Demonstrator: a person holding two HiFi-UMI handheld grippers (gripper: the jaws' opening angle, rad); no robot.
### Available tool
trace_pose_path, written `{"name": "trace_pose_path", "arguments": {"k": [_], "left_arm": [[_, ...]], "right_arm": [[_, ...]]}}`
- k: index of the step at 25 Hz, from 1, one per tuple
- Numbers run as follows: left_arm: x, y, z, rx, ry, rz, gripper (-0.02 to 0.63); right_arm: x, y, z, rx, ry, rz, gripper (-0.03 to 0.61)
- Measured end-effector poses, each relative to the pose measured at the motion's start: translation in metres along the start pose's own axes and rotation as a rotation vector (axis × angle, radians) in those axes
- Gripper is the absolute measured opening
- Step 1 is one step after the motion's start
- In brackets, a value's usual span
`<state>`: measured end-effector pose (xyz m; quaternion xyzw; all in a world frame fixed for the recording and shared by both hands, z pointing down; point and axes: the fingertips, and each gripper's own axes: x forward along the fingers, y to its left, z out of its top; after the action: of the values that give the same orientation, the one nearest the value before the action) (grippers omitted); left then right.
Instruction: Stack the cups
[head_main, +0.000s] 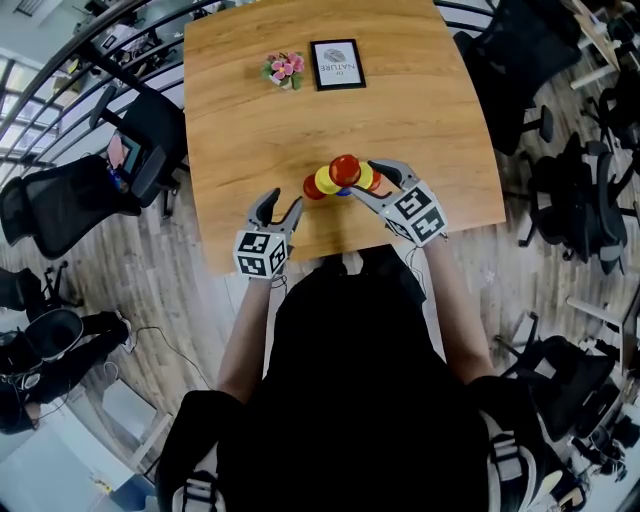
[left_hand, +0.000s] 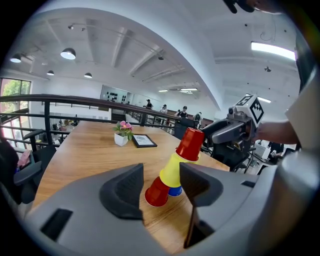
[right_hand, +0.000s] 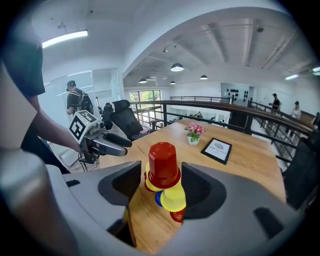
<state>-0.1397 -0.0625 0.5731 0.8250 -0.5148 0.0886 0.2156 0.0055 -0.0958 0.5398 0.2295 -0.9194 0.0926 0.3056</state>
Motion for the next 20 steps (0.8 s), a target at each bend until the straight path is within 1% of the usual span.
{"name": "trace_pose_path", "arguments": {"k": [1,4,6,8,9,10,12,14,17,20], "left_arm": [[0.001,-0.001,0.002,0.004,-0.002,-0.005,0.245],[0.000,-0.003,0.004,0.007,0.005,-0.012,0.215],[-0.004,-0.006,0.005,0.008,0.005,-0.020,0.173],[-0.007,-0.010,0.012,0.020,-0.017,-0.035,0.097],[-0.008,-0.013,0.018,0.028,-0.032,-0.045,0.056],[-0.009,-0.016,0.022,0.036,-0.046,-0.056,0.040],[-0.010,-0.021,0.028,0.050,-0.058,-0.076,0.030],[-0.011,-0.024,0.030,0.070,-0.051,-0.083,0.026],[-0.012,-0.029,0.030,0.104,-0.036,-0.084,0.024],[-0.013,-0.033,0.030,0.118,-0.030,-0.096,0.021]], "right_arm": [[-0.002,-0.002,-0.004,0.011,-0.004,-0.008,0.262],[-0.006,-0.001,-0.021,0.046,-0.006,-0.021,0.201],[-0.012,0.003,-0.031,0.068,-0.009,-0.032,0.087],[-0.017,0.005,-0.035,0.050,-0.006,-0.059,0.017],[-0.020,0.006,-0.036,0.030,-0.004,-0.075,0.008],[-0.023,0.007,-0.037,0.015,-0.006,-0.089,0.008],[-0.026,0.007,-0.040,0.013,-0.019,-0.114,0.008],[-0.028,0.007,-0.043,0.016,-0.039,-0.131,0.008],[-0.031,0.008,-0.045,0.015,-0.067,-0.143,0.008],[-0.034,0.007,-0.048,0.025,-0.079,-0.155,0.008]]}}
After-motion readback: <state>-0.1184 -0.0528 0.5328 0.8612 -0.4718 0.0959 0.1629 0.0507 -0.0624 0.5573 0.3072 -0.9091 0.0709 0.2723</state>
